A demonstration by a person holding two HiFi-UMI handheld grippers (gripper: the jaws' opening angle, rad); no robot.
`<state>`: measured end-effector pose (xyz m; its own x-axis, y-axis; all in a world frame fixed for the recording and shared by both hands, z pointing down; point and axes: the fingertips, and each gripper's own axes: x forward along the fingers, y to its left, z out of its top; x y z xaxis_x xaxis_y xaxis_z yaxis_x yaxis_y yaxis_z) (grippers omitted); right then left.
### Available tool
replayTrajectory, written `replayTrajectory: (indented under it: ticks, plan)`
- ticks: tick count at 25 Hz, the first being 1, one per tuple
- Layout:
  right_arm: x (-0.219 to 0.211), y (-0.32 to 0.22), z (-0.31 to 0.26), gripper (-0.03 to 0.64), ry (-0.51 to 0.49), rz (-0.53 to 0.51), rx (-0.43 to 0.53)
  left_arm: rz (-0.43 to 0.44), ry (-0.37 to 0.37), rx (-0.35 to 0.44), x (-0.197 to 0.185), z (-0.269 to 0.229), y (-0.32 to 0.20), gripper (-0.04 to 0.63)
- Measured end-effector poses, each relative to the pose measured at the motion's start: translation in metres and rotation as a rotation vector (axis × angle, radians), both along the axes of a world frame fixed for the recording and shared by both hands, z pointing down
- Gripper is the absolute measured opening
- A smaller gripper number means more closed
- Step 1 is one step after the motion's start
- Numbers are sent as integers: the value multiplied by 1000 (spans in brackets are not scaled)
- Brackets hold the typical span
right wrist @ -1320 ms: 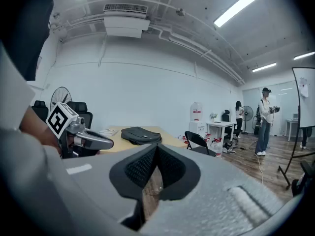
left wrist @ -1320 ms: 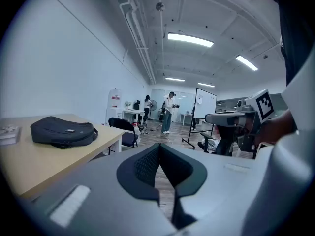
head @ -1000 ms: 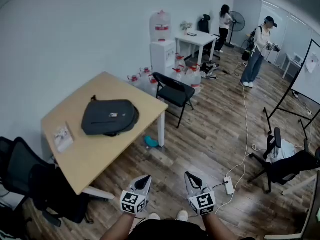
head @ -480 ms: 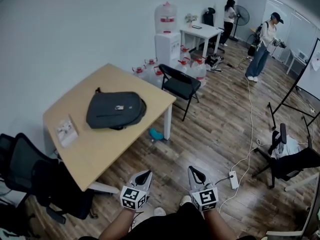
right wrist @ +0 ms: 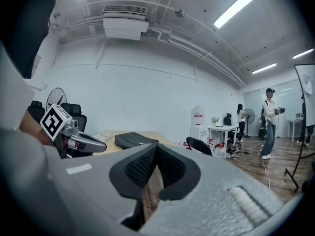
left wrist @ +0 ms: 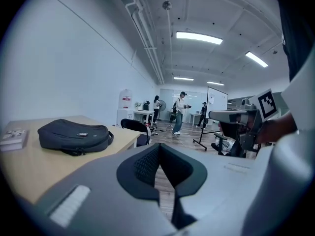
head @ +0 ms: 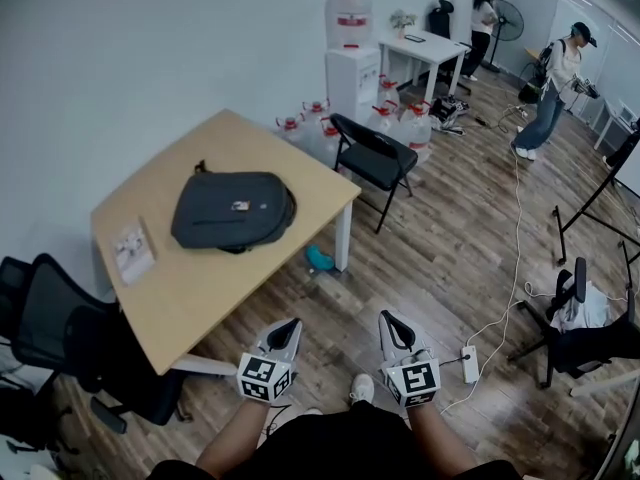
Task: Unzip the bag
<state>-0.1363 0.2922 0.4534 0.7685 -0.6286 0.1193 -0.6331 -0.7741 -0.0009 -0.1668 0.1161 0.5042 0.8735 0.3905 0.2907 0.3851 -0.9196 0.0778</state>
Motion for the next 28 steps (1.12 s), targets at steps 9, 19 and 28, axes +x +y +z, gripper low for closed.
replayTrajectory:
  ticks: [9, 19, 28]
  plan:
    - [60, 7, 12, 3, -6, -101, 18, -89, 4, 33, 45, 1, 9, 18]
    - [99, 1, 19, 3, -10, -230, 42, -220, -20, 71, 62, 2, 10, 18]
    - [126, -29, 34, 3, -44, -329, 26, -298, -47, 59, 85, 17, -15, 18]
